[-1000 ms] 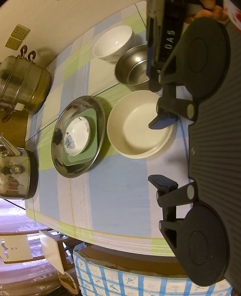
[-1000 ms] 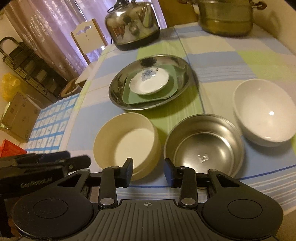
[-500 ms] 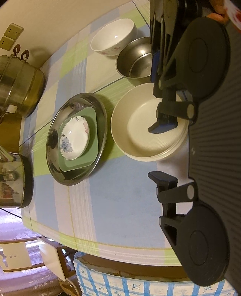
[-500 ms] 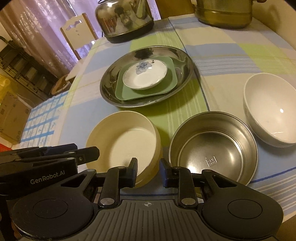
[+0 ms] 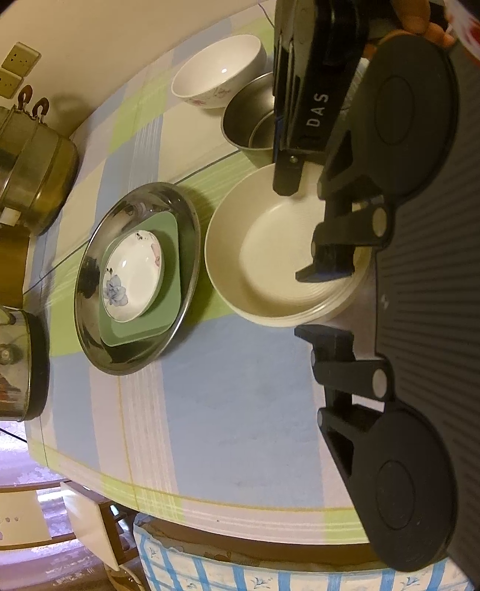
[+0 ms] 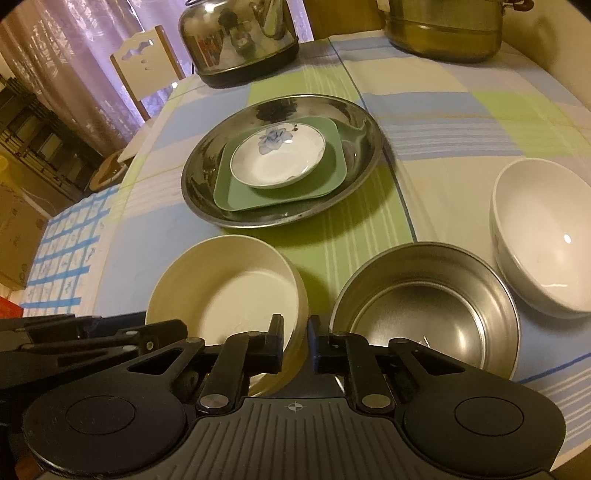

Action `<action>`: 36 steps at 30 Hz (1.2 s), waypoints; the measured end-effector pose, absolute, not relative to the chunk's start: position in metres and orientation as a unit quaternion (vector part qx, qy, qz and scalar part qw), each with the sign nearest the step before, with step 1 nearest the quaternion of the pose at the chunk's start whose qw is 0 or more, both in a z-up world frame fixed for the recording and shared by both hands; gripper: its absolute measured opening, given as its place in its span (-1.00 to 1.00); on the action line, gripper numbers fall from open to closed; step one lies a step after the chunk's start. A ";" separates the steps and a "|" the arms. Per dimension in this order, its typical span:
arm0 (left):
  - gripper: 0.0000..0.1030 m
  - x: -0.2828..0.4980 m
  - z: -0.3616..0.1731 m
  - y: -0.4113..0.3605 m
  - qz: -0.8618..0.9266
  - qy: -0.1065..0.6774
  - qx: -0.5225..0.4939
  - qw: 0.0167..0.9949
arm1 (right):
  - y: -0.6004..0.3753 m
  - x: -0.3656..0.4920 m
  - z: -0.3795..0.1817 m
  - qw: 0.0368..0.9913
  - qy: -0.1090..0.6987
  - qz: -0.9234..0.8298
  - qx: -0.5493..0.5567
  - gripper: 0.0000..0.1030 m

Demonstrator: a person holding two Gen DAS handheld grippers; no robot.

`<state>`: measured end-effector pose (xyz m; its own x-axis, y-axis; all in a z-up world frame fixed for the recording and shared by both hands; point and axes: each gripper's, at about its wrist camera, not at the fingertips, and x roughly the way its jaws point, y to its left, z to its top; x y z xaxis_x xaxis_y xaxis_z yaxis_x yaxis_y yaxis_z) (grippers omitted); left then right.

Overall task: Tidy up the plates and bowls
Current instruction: 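Close the left gripper on the rim of the cream bowl, then lift the cream bowl and lower it into the white bowl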

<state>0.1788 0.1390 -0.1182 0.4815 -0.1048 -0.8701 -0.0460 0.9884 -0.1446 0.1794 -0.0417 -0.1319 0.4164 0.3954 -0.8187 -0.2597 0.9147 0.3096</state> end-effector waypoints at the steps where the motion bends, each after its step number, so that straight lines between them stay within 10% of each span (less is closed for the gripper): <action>1: -0.66 0.179 -0.118 0.140 -0.016 0.509 -0.074 0.858 | -0.041 0.180 -0.132 0.839 0.503 0.196 0.065 -0.75; 36: -0.69 0.175 -0.039 0.039 -0.085 0.441 -0.046 0.892 | -0.151 0.169 -0.059 0.869 0.448 0.180 0.108 -0.76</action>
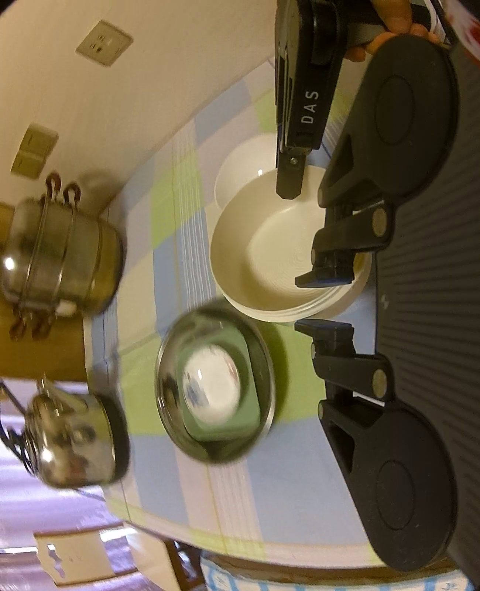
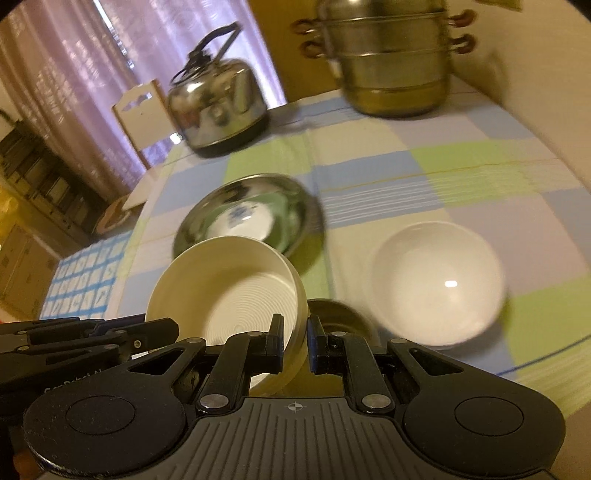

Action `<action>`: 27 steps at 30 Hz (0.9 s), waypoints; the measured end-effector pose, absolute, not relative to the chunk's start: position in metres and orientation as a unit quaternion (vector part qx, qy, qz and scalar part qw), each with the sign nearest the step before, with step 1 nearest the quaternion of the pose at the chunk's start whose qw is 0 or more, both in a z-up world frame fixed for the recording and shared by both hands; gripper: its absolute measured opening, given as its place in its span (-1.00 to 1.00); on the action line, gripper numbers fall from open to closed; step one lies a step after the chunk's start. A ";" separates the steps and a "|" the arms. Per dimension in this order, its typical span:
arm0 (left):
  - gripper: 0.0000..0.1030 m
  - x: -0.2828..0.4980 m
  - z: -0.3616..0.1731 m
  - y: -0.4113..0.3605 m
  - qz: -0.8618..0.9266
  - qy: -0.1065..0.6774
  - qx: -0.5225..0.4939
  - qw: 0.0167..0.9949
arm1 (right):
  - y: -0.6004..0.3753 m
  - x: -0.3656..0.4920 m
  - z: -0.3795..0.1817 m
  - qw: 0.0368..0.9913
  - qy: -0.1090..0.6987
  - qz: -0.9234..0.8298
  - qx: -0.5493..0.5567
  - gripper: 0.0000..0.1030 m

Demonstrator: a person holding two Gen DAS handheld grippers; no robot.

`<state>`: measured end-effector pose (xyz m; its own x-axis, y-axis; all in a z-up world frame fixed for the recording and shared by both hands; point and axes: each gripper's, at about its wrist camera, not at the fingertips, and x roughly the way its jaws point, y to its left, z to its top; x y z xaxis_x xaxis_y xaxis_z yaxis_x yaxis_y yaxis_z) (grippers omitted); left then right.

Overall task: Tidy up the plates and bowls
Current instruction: 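Lift the cream bowl and lower it into the white bowl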

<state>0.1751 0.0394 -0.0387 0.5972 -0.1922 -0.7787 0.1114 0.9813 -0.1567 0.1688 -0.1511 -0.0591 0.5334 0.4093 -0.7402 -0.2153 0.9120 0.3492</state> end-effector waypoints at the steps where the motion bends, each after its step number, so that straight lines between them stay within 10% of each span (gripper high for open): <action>1: -0.69 0.178 -0.038 0.031 -0.091 0.439 -0.044 0.893 | -0.159 0.169 -0.058 0.870 0.447 0.175 0.111 -0.75; 27: -0.69 0.247 -0.047 -0.072 -0.109 0.447 -0.035 0.887 | -0.273 0.224 -0.063 0.878 0.447 0.137 0.107 -0.76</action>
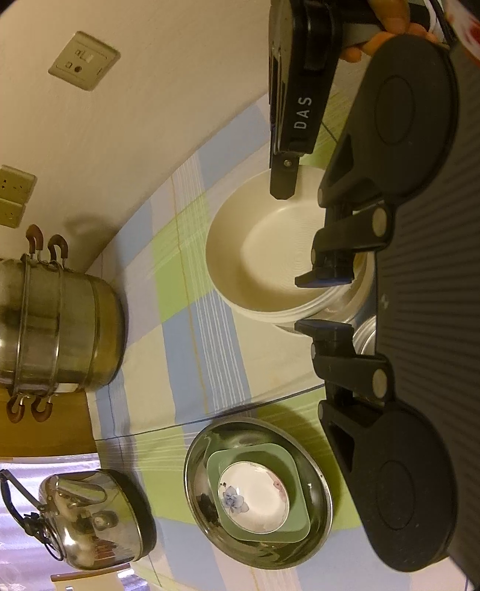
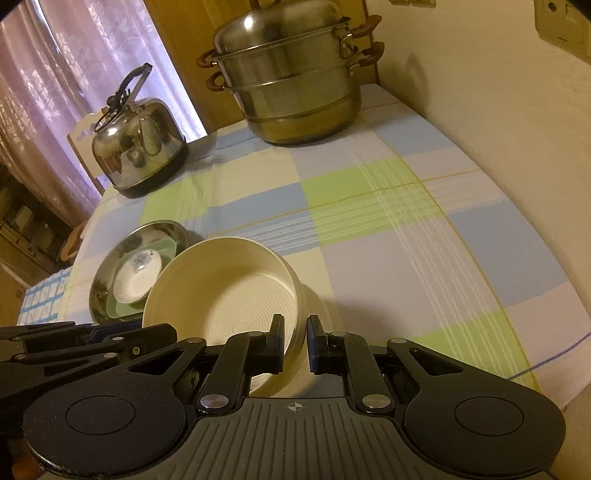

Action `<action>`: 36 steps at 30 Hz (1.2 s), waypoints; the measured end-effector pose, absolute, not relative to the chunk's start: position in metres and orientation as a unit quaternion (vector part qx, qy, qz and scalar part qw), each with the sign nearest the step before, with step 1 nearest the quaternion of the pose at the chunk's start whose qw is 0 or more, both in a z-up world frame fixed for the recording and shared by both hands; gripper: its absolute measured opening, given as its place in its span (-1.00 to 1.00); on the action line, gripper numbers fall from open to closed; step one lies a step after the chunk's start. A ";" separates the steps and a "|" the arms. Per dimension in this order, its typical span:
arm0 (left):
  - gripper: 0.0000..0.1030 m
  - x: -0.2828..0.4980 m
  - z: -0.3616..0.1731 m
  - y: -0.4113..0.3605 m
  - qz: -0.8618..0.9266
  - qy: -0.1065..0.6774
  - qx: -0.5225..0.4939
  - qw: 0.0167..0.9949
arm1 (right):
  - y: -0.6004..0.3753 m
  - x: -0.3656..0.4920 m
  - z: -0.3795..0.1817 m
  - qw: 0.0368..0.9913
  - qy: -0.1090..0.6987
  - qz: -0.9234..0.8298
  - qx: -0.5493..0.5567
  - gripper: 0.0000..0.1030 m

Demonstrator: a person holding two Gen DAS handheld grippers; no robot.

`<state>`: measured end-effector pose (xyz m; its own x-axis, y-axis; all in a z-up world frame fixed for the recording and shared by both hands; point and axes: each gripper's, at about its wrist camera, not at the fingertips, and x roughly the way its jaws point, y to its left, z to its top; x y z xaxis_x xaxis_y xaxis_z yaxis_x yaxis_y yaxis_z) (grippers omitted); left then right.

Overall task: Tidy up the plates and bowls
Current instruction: 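Lift the cream bowl and lower it into the white bowl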

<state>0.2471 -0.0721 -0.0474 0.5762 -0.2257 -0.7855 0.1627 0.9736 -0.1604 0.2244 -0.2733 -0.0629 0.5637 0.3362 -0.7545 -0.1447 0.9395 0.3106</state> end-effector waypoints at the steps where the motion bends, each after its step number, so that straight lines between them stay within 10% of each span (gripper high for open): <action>1: -0.69 0.249 -0.049 -0.073 -0.108 0.449 -0.036 0.886 | -0.274 0.227 -0.065 0.877 0.448 0.138 0.107 -0.76; 36: -0.64 0.264 -0.079 -0.075 -0.077 0.495 -0.065 0.863 | -0.277 0.256 -0.096 0.850 0.489 0.163 0.103 -0.75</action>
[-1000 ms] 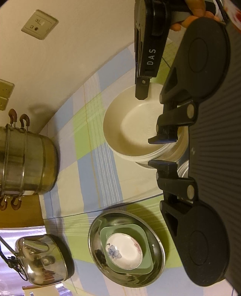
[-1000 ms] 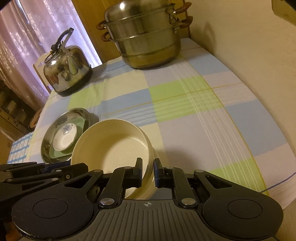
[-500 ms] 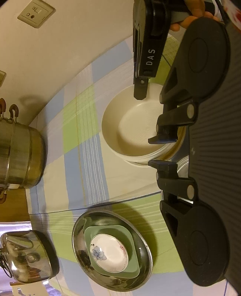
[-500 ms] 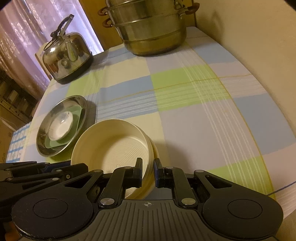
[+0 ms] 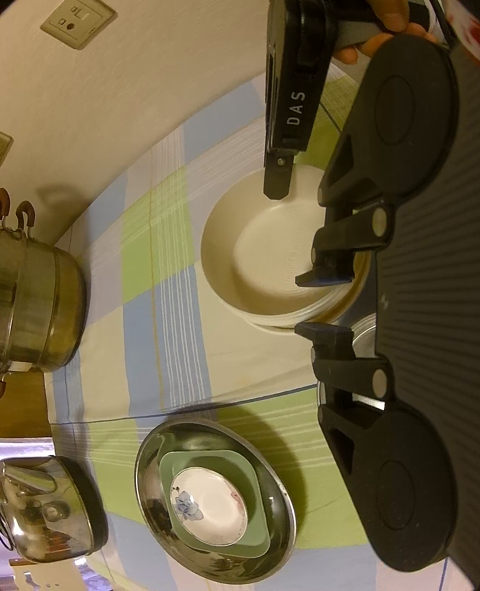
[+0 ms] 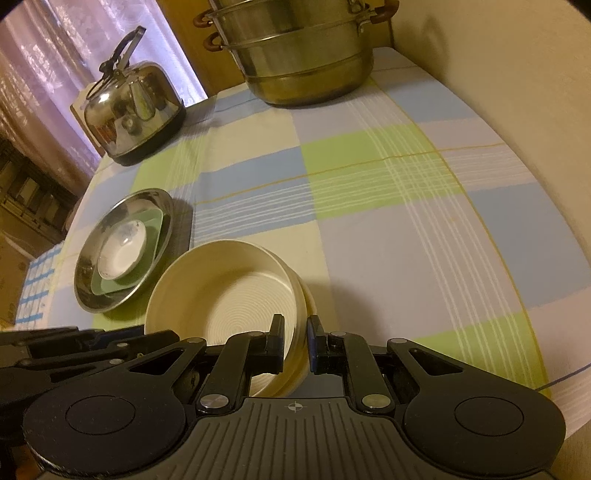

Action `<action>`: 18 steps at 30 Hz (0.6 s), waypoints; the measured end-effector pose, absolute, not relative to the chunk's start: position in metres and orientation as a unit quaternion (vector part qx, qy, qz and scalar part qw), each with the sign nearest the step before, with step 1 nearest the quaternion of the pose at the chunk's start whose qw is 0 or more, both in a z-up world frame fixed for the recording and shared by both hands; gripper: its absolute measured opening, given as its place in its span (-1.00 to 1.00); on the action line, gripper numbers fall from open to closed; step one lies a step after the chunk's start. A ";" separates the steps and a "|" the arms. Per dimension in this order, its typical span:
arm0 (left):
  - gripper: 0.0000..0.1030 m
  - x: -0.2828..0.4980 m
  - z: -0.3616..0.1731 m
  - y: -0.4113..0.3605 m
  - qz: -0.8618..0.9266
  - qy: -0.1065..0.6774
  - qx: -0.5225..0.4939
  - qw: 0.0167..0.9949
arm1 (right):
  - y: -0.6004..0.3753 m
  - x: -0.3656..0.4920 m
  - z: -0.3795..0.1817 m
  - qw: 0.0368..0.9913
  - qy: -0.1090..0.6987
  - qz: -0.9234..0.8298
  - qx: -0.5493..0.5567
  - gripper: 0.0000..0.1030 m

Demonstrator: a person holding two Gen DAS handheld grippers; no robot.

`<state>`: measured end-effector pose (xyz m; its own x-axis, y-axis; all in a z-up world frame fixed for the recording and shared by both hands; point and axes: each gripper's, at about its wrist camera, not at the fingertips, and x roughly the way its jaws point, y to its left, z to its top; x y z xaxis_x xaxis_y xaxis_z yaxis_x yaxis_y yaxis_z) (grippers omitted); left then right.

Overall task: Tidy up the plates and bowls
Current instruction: 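Lift the cream bowl and lower it into the white bowl, then open the left gripper to release the cream bowl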

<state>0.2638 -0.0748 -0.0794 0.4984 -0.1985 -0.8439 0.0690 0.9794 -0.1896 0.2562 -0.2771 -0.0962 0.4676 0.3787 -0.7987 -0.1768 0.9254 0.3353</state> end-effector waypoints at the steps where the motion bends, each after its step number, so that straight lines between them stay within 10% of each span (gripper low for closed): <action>1: -0.64 0.263 -0.079 -0.075 -0.077 0.494 -0.067 0.863 | -0.277 0.256 -0.096 0.851 0.489 0.164 0.103 -0.75; 18: -0.64 0.258 -0.066 -0.077 -0.063 0.479 -0.063 0.873 | -0.289 0.253 -0.089 0.851 0.477 0.180 0.127 -0.72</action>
<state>0.2577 -0.0766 -0.0660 0.5329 -0.1710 -0.8287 0.0498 0.9840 -0.1710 0.2529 -0.2890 -0.0895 0.4805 0.4275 -0.7658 -0.1847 0.9029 0.3881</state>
